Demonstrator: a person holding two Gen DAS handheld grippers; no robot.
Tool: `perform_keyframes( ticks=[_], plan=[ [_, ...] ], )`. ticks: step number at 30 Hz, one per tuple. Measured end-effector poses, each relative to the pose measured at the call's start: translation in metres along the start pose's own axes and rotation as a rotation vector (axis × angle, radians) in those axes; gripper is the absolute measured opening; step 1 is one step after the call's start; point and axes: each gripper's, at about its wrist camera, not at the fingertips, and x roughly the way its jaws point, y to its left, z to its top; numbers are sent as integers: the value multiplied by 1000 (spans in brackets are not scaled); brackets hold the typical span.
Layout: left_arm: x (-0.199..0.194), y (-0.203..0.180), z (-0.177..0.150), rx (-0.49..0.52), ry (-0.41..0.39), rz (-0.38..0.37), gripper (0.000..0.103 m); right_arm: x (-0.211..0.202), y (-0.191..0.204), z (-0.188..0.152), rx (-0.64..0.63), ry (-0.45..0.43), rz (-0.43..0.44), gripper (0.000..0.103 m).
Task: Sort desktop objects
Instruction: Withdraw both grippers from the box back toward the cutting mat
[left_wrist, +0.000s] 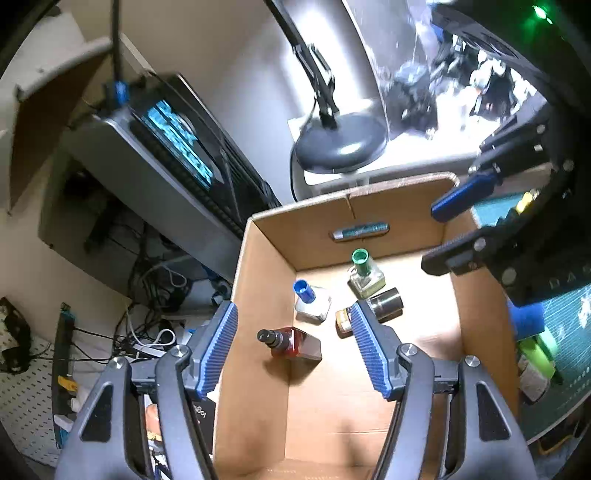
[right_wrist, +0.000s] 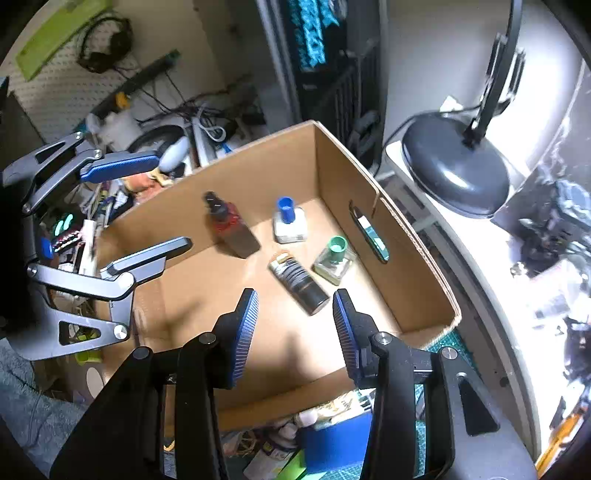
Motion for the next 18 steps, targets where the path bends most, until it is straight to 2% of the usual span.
perform_keyframes(
  ticks=[3,6,9,13,18],
  plan=[
    [-21,-4,-6,-3,-45,44,64,-23,16,-10,-25,-45,-8,40],
    [-47,-14,-14,13,-110,119,64,-37,32,-21,-49,-83,-16,40],
    [-69,-17,-21,-16,-144,118,64,-55,47,-32,-62,-133,-6,40],
    [-94,-18,-35,-83,-195,87,64,-82,64,-51,-77,-243,-53,40],
    [-121,-23,-59,-160,-304,107,64,-116,85,-90,-90,-399,-120,40]
  ],
)
